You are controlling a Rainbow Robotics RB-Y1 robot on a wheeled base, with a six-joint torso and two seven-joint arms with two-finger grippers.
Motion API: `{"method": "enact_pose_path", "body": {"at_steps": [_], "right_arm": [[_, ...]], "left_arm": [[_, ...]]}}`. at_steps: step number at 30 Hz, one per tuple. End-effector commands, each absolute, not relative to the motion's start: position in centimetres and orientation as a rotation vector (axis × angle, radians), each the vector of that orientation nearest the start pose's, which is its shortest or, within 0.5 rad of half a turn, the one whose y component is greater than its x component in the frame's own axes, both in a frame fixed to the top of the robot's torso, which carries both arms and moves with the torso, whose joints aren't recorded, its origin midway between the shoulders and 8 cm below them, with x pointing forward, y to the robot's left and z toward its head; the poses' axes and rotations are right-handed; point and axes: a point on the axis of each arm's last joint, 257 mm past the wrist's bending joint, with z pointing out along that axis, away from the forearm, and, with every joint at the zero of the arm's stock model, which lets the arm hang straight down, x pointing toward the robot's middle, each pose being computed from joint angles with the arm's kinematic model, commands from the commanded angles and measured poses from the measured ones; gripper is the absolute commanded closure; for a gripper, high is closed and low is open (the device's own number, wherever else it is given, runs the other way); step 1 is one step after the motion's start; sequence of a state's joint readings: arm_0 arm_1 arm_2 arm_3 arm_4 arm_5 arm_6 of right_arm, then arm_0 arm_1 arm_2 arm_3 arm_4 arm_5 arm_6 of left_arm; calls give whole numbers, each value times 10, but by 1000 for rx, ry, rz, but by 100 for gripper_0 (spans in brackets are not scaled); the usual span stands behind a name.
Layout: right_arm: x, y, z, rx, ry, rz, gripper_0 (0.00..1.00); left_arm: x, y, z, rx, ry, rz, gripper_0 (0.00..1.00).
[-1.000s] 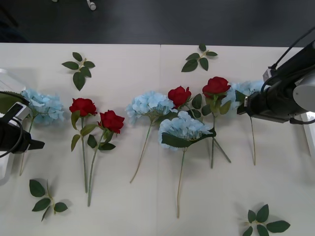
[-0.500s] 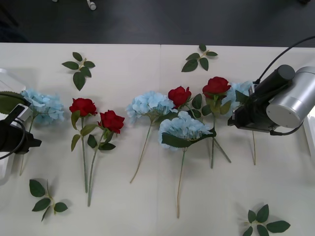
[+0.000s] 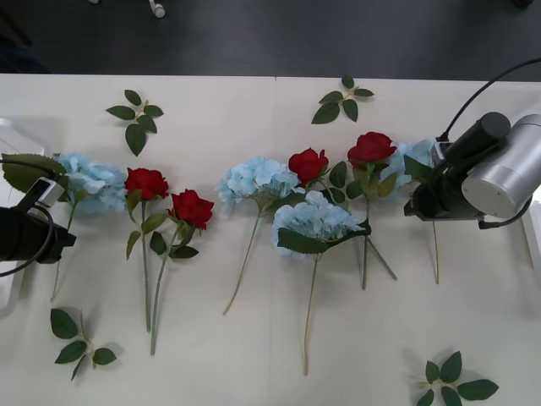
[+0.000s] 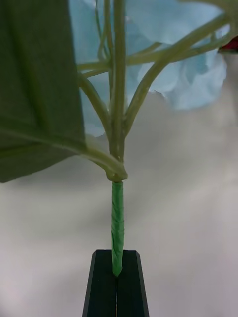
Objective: Put the red flowers into the right box and the blue flowers into the left box
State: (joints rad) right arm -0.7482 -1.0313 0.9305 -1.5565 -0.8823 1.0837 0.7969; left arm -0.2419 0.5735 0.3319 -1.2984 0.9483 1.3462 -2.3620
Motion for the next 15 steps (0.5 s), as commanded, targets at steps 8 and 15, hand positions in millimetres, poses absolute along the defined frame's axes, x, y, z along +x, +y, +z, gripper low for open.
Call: {"method": "enact_pose_path", "body": {"at_steps": [8,15], "right_arm": [[507,-336,-302,-60,2662,-182,0],[507,-328,-306,-116,2667,-178,0]], "left_arm": [[456,405,-247,386,2287,-368,100],[444,418,-192,122,2184,-340,100]]}}
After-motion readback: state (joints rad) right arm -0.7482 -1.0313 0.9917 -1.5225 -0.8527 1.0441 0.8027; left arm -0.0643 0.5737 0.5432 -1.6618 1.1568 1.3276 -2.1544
